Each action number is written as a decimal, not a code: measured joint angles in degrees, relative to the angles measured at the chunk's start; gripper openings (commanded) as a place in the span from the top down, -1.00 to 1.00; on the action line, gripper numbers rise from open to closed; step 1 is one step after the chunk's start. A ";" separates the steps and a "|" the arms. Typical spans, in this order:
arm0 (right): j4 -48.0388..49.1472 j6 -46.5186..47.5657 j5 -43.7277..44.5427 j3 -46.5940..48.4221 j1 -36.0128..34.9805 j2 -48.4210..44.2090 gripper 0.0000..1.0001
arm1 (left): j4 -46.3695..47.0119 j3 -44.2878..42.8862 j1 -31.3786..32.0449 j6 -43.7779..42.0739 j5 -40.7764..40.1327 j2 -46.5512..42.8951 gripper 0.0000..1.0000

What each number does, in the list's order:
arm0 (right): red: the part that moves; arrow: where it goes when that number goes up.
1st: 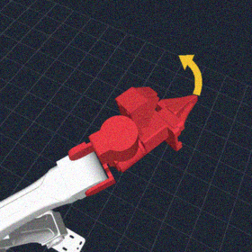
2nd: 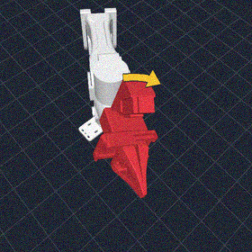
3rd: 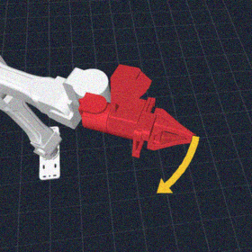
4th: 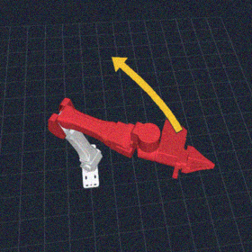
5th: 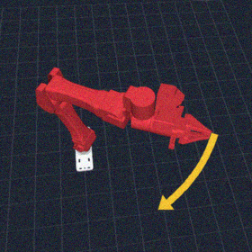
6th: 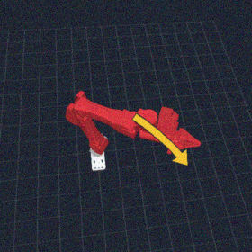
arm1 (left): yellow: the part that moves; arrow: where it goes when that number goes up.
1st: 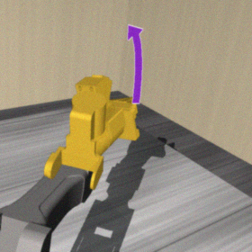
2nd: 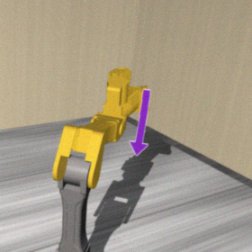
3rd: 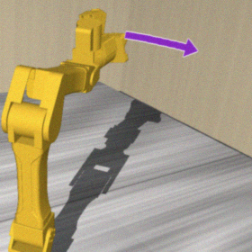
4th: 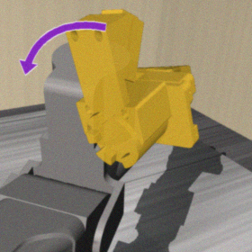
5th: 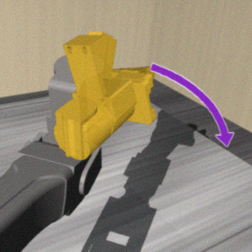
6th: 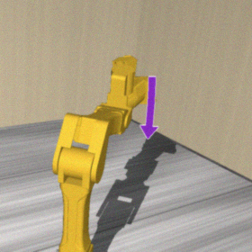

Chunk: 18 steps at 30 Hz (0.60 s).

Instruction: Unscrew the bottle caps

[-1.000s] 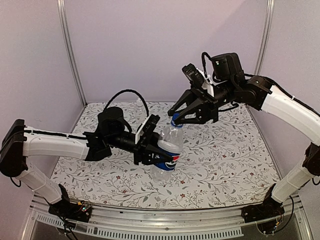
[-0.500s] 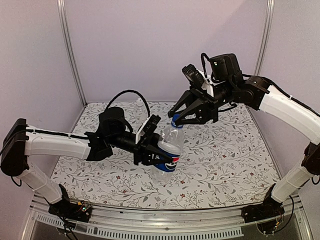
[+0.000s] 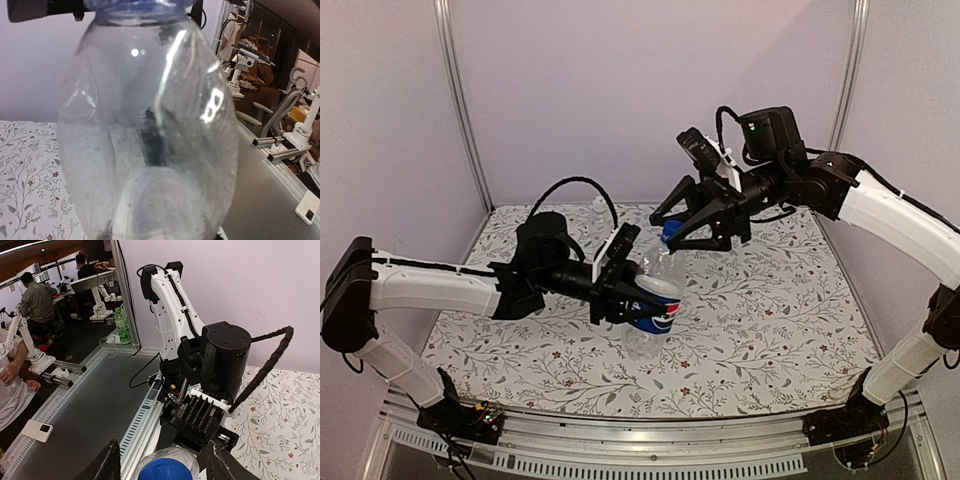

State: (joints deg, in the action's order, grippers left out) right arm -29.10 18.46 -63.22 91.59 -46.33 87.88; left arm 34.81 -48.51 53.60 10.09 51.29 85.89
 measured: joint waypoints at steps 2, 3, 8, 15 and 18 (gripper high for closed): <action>0.00 -0.52 0.57 0.00 0.00 -0.02 -0.37 | -0.02 0.00 -0.07 -0.11 -0.79 0.00 0.40; 0.00 -0.63 0.96 0.00 0.00 -0.02 -0.47 | -0.09 0.00 -0.11 -0.20 -1.05 0.00 0.41; 0.42 -2.34 4.68 -0.02 0.02 -0.44 -0.79 | -0.57 0.00 -0.28 -0.76 -4.37 -0.02 0.40; 4.66 -10.67 16.61 -0.20 0.33 -3.15 -0.87 | -3.48 0.00 -0.31 -2.45 -15.43 -0.85 0.40; 6.62 -16.57 24.26 -0.07 0.33 -4.04 -0.86 | -4.59 0.00 -0.31 -3.06 -20.63 -1.27 0.39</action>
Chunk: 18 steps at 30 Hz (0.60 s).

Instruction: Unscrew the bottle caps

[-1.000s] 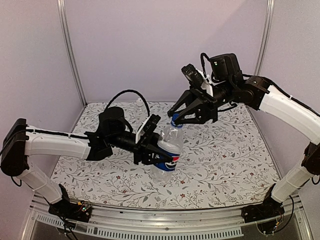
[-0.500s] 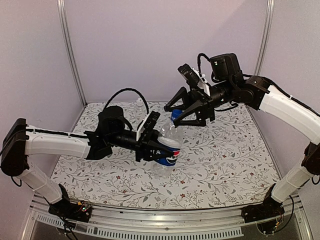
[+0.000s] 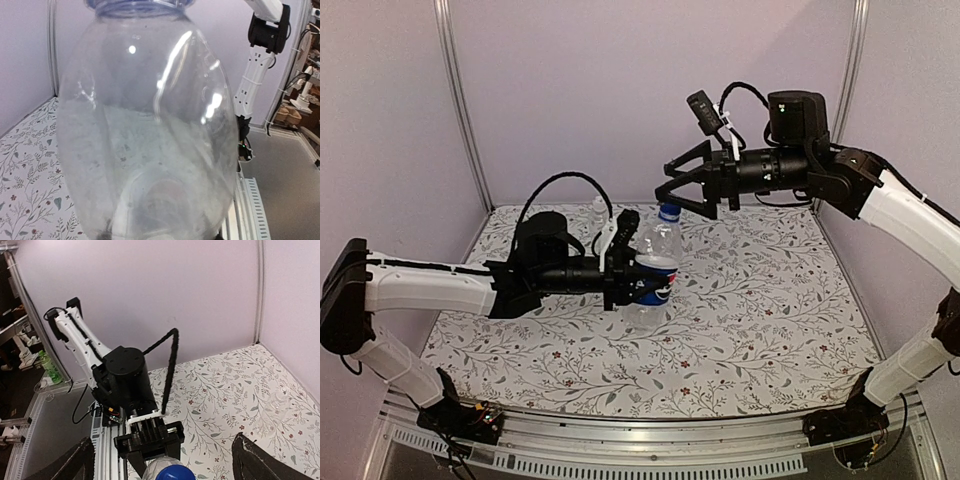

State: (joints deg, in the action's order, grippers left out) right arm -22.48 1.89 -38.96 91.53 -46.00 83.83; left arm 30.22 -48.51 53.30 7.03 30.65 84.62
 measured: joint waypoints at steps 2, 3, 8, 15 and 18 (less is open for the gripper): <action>1.20 -4.26 5.77 0.04 -0.02 -0.09 -0.86 | -0.94 0.00 0.00 -0.26 -3.30 -0.28 0.37; 1.46 -6.45 8.68 0.04 -0.11 -0.09 -0.86 | -1.29 0.00 0.00 -0.39 -4.94 -0.37 0.36; 2.71 -13.46 19.12 0.04 -0.74 0.09 -0.80 | -2.80 -0.11 0.04 -0.96 -11.52 -0.39 0.35; 3.39 -17.66 26.45 0.02 -2.86 1.90 -0.73 | -4.50 -0.31 0.09 -1.33 -17.46 -0.39 0.35; 3.37 -18.56 27.89 -0.04 -3.50 3.04 -0.66 | -5.03 -0.31 0.22 -1.46 -19.32 -0.39 0.34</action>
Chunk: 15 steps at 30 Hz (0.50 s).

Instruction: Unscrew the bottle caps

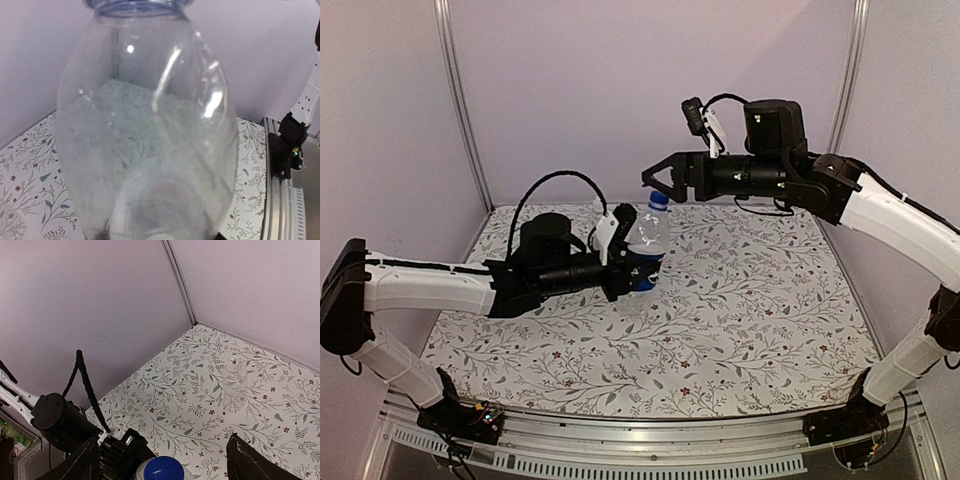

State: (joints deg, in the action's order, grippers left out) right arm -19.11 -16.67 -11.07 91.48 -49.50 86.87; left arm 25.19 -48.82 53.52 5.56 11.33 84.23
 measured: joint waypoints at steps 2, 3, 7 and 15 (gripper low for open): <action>0.09 -0.48 0.48 -0.39 -0.20 0.55 -0.59 | -0.33 0.00 0.09 -0.04 -1.31 -0.02 0.33; 0.09 -0.59 0.63 -0.66 -0.28 0.63 -0.55 | -0.42 0.00 0.11 -0.04 -1.77 -0.02 0.33; 0.09 -1.33 0.92 -1.64 -0.50 0.98 -0.48 | -0.72 0.00 0.11 -0.24 -3.48 -0.22 0.34; 0.35 -1.73 0.85 -2.82 -0.74 1.66 -0.22 | -0.81 0.00 0.11 -0.48 -4.79 -0.35 0.33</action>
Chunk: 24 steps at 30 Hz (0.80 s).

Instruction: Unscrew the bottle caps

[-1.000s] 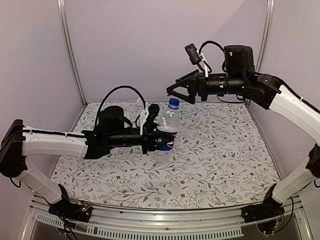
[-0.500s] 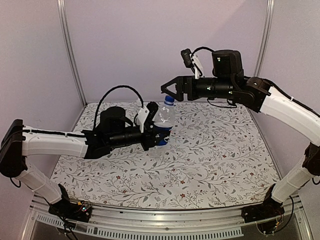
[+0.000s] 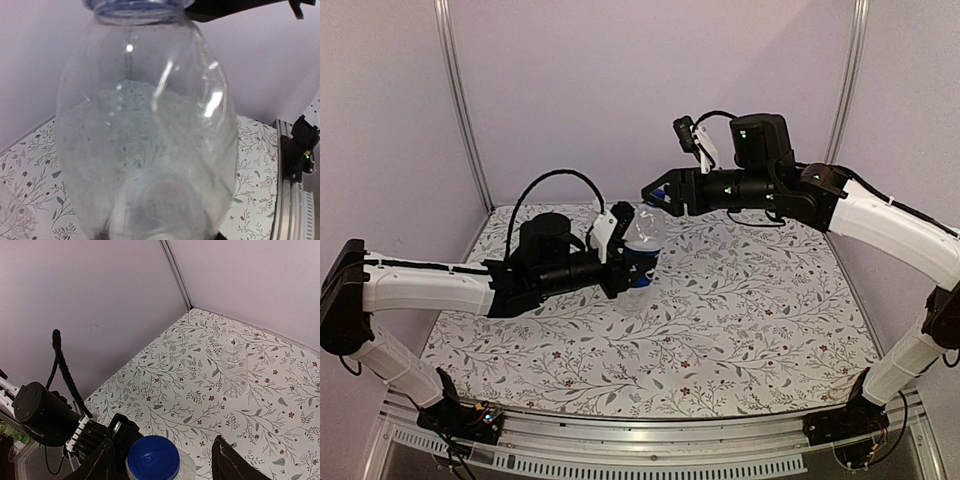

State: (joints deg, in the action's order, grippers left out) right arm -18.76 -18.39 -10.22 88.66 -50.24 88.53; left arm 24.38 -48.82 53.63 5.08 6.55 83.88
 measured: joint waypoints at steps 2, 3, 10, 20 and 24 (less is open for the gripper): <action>0.02 -0.04 -0.02 -0.09 0.00 0.04 -0.16 | 0.00 -0.02 0.00 -0.07 -0.04 0.00 0.34; 0.02 0.04 -0.02 -0.09 0.00 0.04 -0.15 | -0.02 -0.02 0.07 -0.15 -0.07 0.00 0.34; 0.79 0.13 -0.55 -0.11 -0.02 0.09 -0.03 | -0.11 -0.02 0.11 -0.48 -0.59 0.00 0.34; 0.96 0.35 -0.87 -0.09 -0.02 1.11 0.14 | -0.26 -0.13 0.13 -0.59 -1.05 0.00 0.34; 1.09 0.39 -0.92 -0.11 -0.02 1.11 0.11 | -0.28 -0.17 0.15 -0.61 -1.07 0.00 0.34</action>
State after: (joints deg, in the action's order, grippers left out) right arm -17.67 -18.00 -11.14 88.55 -50.26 89.65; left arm 24.10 -48.99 53.78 4.47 5.48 83.88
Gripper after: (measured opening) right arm 0.432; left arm 0.333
